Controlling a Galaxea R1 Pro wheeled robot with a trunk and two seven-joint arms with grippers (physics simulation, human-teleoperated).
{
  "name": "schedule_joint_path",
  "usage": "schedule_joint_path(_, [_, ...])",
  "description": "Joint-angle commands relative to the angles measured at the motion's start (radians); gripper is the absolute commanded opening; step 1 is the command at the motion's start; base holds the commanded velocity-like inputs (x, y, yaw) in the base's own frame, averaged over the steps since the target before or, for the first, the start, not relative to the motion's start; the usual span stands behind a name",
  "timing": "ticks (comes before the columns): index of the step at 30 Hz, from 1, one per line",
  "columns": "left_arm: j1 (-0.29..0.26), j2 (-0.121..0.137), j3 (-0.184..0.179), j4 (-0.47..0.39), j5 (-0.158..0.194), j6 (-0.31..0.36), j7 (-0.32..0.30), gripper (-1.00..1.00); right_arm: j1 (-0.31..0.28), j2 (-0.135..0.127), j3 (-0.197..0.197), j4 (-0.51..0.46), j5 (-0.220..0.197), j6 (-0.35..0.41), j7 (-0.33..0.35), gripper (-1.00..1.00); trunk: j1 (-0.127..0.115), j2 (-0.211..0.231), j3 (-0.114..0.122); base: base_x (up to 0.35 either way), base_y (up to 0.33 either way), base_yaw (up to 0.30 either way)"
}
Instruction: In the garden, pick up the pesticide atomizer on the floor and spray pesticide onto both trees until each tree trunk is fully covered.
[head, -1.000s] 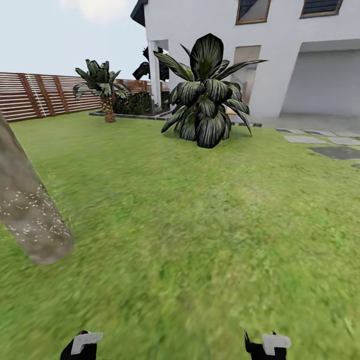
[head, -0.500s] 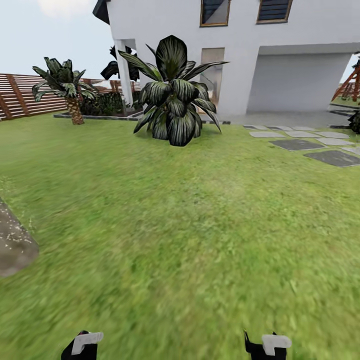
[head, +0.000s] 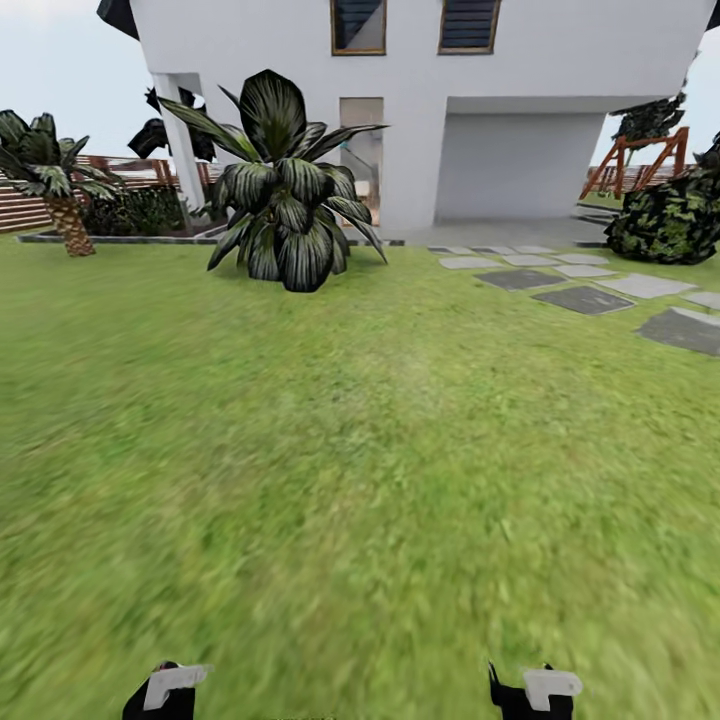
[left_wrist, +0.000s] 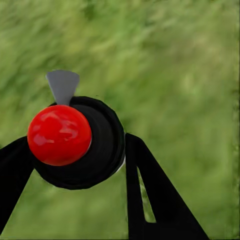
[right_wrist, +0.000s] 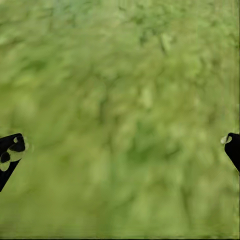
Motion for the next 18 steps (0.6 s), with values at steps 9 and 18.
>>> schedule_joint_path(9, [0.000, 0.000, 0.000, 0.000, 0.000, 0.000, 0.000, -1.00, 0.000, 0.000, 0.000, 0.000, 0.000, 0.000, 0.000, 1.00, 0.000, 0.000, 0.000, -0.104, -0.211, -0.300])
schedule_joint_path(18, [-0.001, -0.001, 0.000, 0.000, 0.000, 0.000, 0.000, -1.00, 0.000, 0.000, 0.000, 0.000, 0.000, 0.000, 0.000, 1.00, 0.000, 0.000, 0.000, -0.099, -0.211, -0.300])
